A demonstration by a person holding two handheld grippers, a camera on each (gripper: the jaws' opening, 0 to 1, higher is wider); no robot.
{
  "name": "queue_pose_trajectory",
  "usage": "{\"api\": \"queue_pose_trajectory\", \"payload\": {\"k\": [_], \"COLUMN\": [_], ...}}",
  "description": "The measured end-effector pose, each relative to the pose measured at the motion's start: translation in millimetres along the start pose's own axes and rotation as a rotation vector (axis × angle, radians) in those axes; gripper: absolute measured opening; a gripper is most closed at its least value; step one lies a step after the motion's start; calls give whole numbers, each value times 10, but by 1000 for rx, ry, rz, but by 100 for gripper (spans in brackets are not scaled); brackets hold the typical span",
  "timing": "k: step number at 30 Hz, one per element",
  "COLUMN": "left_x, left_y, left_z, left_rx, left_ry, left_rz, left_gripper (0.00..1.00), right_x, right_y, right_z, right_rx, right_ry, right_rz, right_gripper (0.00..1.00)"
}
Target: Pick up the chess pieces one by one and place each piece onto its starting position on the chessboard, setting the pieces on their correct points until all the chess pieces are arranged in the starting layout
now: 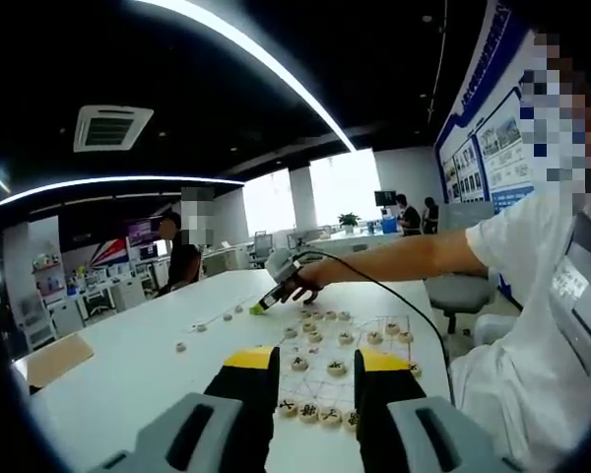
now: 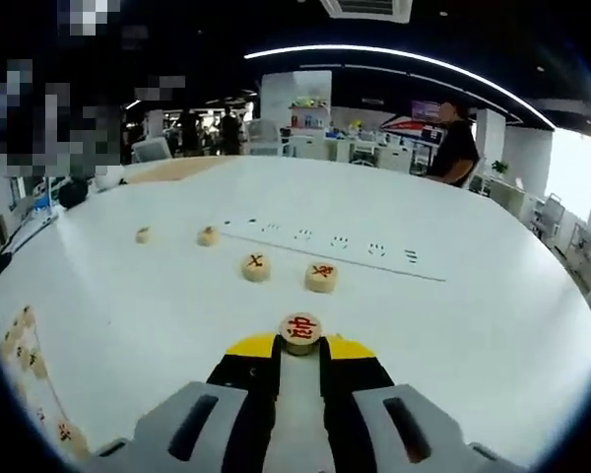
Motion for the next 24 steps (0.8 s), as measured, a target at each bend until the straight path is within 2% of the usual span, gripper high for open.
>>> {"api": "queue_pose_trajectory", "payload": {"k": [5, 8, 10, 11, 13, 15, 17, 18, 20, 22, 24], "left_x": [-3, -15, -15, -11, 4, 12, 22, 26, 29, 25, 17], "left_y": [-5, -12, -8, -5, 4, 9, 15, 18, 32, 53, 77], "left_z": [-1, 5, 16, 17, 10, -10, -21, -26, -37, -52, -66], "left_rx": [-1, 1, 4, 4, 1, -3, -4, -5, -7, -11, -16], "left_ry": [-2, -4, -6, -7, -5, 1, 4, 6, 6, 9, 11], "left_rz": [-2, 0, -1, -3, -5, -4, -4, -4, -3, 1, 6], "left_gripper": [32, 32, 32, 32, 32, 32, 32, 32, 32, 32, 32], "right_x": [9, 14, -64, -117, -143, -222, -356, -437, -594, -725, -833], "right_y": [-59, -284, -500, -614, -782, -997, -1241, -1353, -1576, -1764, -1945], "right_z": [12, 86, 246, 360, 372, 408, 535, 594, 710, 787, 889], "right_rx": [29, 90, 143, 173, 207, 241, 272, 295, 311, 336, 357], "right_ry": [29, 32, 6, 5, 9, -4, -22, -46, -62, -117, -123], "right_rz": [-32, -46, -50, -73, -82, -93, -105, -85, -94, -73, -84], "right_gripper": [17, 17, 17, 17, 17, 17, 17, 18, 18, 18, 18]}}
Point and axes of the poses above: the point that each gripper's makers call its tool centre point, and the gripper's own axes: y roughly forward along the fingers, z roughly to its left, x roughly out of its top, the point moved 9 cm from there along -y, roughly backward along the fingers, and after that the axes turned 4 degrees about x, right-handed, at the moved point
